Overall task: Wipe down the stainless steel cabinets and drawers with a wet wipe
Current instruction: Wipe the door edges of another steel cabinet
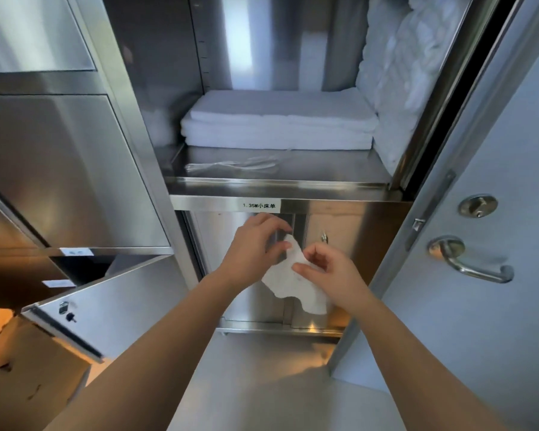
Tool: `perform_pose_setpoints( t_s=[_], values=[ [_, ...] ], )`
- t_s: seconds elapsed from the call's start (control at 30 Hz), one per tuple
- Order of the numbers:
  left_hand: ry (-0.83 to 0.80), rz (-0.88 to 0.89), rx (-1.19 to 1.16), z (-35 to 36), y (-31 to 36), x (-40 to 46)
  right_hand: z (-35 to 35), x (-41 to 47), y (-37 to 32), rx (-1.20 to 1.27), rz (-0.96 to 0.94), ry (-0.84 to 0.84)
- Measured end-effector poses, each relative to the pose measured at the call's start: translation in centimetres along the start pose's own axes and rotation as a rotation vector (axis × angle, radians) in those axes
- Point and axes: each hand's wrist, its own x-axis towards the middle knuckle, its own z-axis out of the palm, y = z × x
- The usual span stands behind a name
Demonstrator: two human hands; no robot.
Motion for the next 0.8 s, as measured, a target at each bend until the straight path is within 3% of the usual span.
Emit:
perform_pose_setpoints(
  t_s=[0.07, 0.2, 0.3, 0.57, 0.7, 0.8],
  values=[
    [0.034, -0.067, -0.030, 0.9, -0.2, 0.6, -0.2, 0.8, 0.6, 0.050, -0.004, 0.042],
    [-0.194, -0.104, -0.209, 2.3, -0.7, 1.1, -0.1, 2.1, 1.2, 0.212, -0.006, 0.104],
    [-0.225, -0.122, -0.274, 2.9, -1.5, 1.6, 0.1, 2.9, 1.5, 0.290, 0.029, 0.124],
    [-0.163, -0.133, -0.310, 2.9, -4.1, 3.8, 1.2, 4.6, 2.5, 0.112, 0.057, 0.253],
    [-0.188, -0.099, -0.336, 3.7, -5.7, 4.7, 2.0, 5.7, 3.9, 0.098, 0.028, 0.178],
    [-0.185, -0.054, -0.326, 5.4, -7.3, 5.3, 2.5, 6.9, 5.7, 0.061, 0.030, 0.214]
  ],
)
